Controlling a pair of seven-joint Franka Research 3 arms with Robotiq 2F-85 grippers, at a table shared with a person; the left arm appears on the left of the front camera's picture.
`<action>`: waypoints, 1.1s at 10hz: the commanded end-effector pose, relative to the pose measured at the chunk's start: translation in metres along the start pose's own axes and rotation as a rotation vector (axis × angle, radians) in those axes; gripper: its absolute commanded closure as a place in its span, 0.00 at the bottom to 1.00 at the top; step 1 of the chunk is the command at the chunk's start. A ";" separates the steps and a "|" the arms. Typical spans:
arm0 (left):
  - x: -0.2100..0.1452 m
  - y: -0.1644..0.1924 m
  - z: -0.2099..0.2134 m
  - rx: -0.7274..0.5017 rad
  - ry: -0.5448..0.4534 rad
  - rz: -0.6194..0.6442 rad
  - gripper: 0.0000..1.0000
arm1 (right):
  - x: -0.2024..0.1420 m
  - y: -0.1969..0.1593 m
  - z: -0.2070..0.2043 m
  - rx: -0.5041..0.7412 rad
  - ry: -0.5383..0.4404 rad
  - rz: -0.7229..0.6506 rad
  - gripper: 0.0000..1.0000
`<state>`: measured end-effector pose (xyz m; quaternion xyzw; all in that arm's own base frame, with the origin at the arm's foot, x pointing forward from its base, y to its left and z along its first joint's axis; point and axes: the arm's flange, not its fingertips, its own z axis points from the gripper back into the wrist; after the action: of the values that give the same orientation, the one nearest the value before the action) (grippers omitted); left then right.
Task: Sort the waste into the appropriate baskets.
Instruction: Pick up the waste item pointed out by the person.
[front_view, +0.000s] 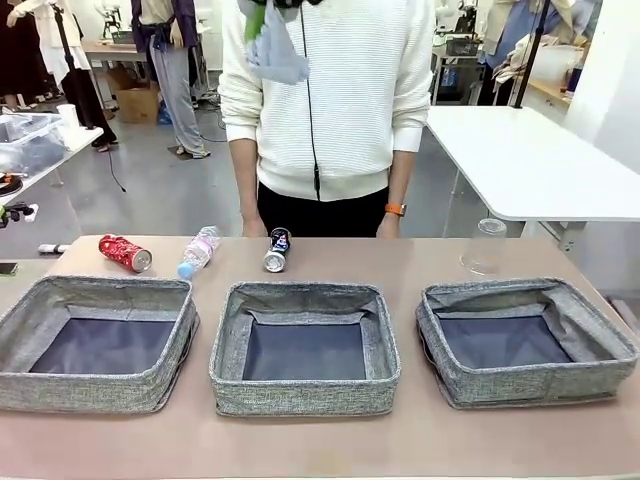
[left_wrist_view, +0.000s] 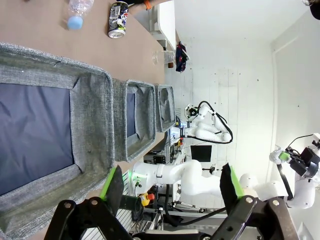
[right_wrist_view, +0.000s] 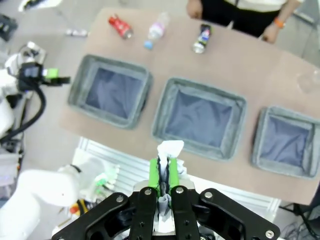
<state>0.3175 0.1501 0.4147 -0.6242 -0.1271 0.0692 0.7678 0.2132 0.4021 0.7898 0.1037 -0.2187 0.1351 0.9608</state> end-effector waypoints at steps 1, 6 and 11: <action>-0.001 -0.001 0.000 -0.012 0.003 -0.020 0.00 | -0.006 -0.003 0.000 0.029 0.014 0.015 0.93; -0.001 -0.001 0.000 -0.012 0.003 -0.020 0.00 | 0.011 -0.020 -0.024 -0.133 -0.030 -0.064 0.93; -0.001 -0.001 0.000 -0.012 0.003 -0.020 0.00 | 0.010 -0.014 -0.019 -0.076 -0.006 -0.015 0.93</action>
<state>0.3175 0.1502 0.4147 -0.6242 -0.1271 0.0691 0.7678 0.2349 0.3966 0.7750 0.0613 -0.2308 0.1228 0.9633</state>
